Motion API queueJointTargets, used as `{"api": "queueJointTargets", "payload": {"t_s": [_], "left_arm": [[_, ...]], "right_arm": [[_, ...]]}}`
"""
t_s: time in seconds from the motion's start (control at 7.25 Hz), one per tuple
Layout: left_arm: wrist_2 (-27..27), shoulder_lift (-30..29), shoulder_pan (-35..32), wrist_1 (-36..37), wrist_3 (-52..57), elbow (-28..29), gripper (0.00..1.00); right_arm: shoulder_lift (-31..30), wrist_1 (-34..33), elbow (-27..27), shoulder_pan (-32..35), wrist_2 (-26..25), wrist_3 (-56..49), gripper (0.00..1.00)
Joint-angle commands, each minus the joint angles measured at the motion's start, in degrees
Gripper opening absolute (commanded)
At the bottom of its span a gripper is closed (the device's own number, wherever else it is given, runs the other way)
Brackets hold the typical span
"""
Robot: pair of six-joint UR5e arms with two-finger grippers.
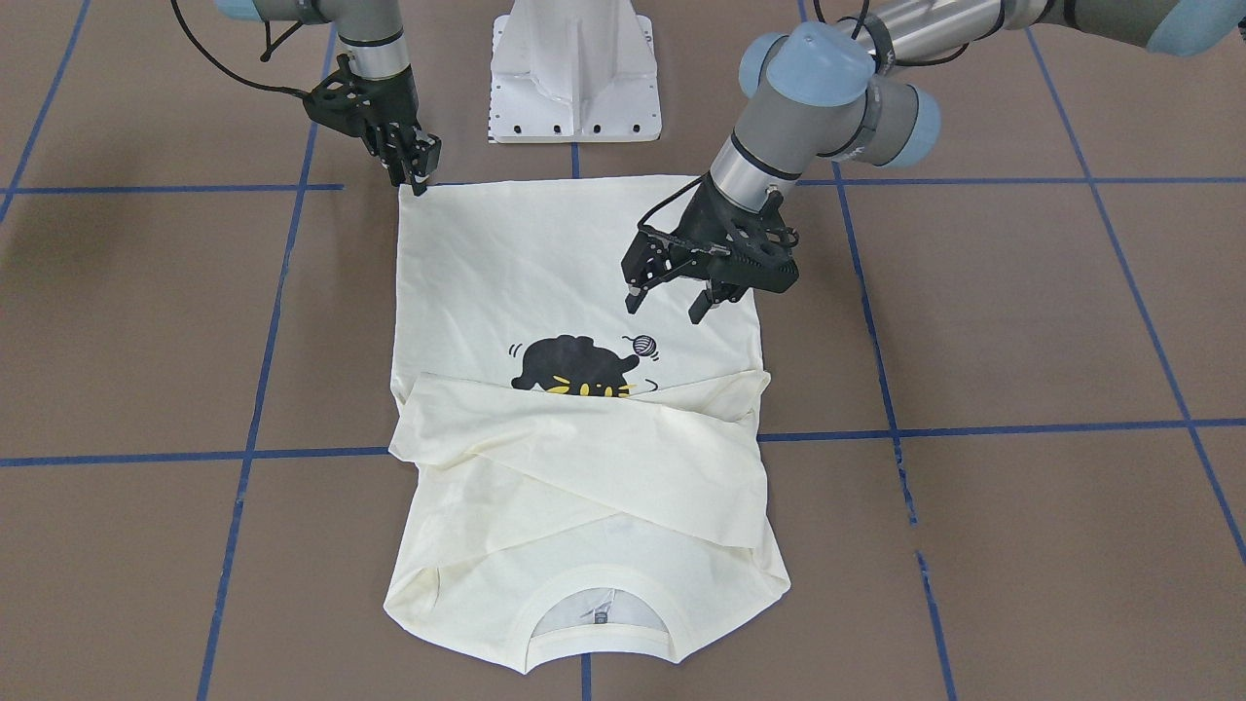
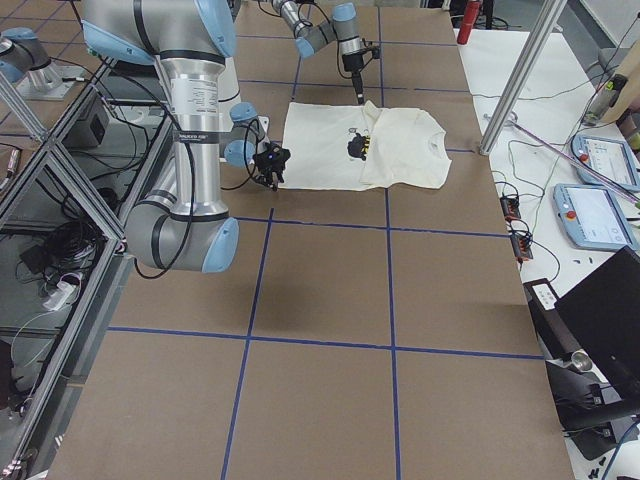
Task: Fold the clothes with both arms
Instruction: 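Release the sleeve with the left gripper while the right gripper moves to the hem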
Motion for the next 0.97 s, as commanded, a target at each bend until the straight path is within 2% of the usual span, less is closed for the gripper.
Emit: {"api": "queueJointTargets", "payload": {"t_s": [0.0, 0.41, 0.55, 0.69, 0.83], "left_arm": [[0.09, 0.00, 0.12, 0.04, -0.44, 0.00, 0.87], [0.09, 0.09, 0.47, 0.31, -3.06, -0.61, 0.87], [0.52, 1.31, 2.04, 0.48, -8.30, -1.22, 0.87], [4.27, 3.49, 7.19, 0.83, -10.78, -3.75, 0.86], [7.53, 10.39, 12.20, 1.97, -12.81, -10.39, 0.86]], "right_arm": [[-0.27, 0.00, 0.82, -0.01, 0.12, -0.21, 0.00], [-0.27, 0.00, 1.96, 0.08, 0.20, -0.04, 0.00], [-0.18, -0.08, 2.58, -0.01, 0.29, -0.03, 0.00], [-1.05, -0.08, 3.97, -0.01, 1.77, 0.05, 0.00], [-2.19, -0.08, 5.21, -0.09, 2.66, -0.03, 0.00]]}}
